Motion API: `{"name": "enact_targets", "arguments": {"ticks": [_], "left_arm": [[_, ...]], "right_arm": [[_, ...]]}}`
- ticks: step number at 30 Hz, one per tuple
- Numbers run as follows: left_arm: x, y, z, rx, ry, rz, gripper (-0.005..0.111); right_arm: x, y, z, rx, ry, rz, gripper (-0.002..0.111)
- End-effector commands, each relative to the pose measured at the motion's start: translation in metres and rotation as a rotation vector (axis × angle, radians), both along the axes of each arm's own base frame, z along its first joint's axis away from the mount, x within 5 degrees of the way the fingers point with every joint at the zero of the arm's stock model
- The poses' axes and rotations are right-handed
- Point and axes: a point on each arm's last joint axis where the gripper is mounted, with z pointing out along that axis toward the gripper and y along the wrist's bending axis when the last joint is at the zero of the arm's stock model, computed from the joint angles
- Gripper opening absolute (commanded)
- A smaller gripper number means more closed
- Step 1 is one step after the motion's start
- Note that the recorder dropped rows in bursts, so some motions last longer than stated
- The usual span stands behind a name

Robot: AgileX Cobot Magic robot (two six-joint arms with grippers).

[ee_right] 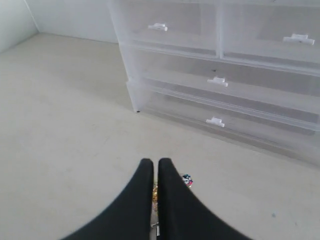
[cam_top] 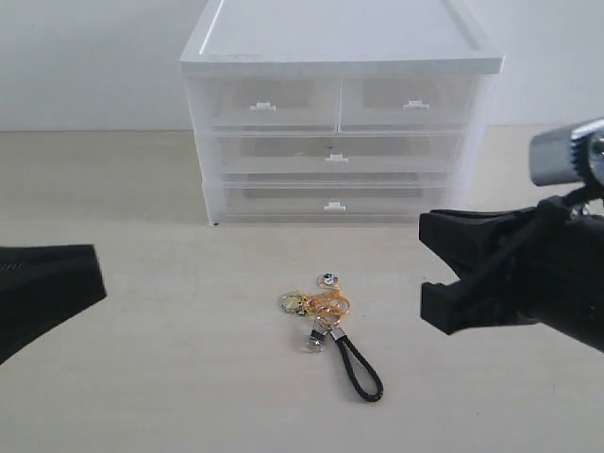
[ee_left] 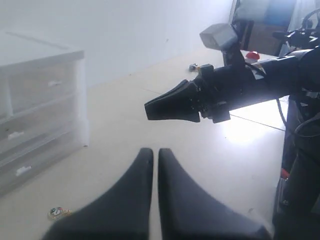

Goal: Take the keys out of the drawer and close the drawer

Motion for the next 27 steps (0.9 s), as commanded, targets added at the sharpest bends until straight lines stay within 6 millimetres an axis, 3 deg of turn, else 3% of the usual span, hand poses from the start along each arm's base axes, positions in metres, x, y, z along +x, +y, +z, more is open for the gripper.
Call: {"name": "enact_targets", "arguments": {"ticks": [1,6,12,16,27], "left_arm": [[-0.022,0.006,-0.008,-0.061,-0.007,-0.005,0.004],[-0.034,0.009,-0.021,-0.091,0.008,-0.01,0.004],[-0.044,0.009,-0.03,-0.101,0.004,-0.056,0.004],[-0.05,0.006,-0.03,-0.115,0.002,-0.134,0.004],[-0.055,0.008,-0.027,-0.12,-0.048,-0.124,0.004]], "right_arm": [[-0.017,-0.008,-0.001,0.035,-0.021,0.033,0.0],[-0.034,-0.016,-0.009,0.054,-0.035,0.071,0.0],[-0.04,-0.022,-0.023,0.026,-0.011,0.078,0.0],[-0.042,-0.021,-0.028,-0.001,0.034,0.093,0.0],[-0.042,-0.021,-0.027,0.0,0.032,0.092,0.0]]}}
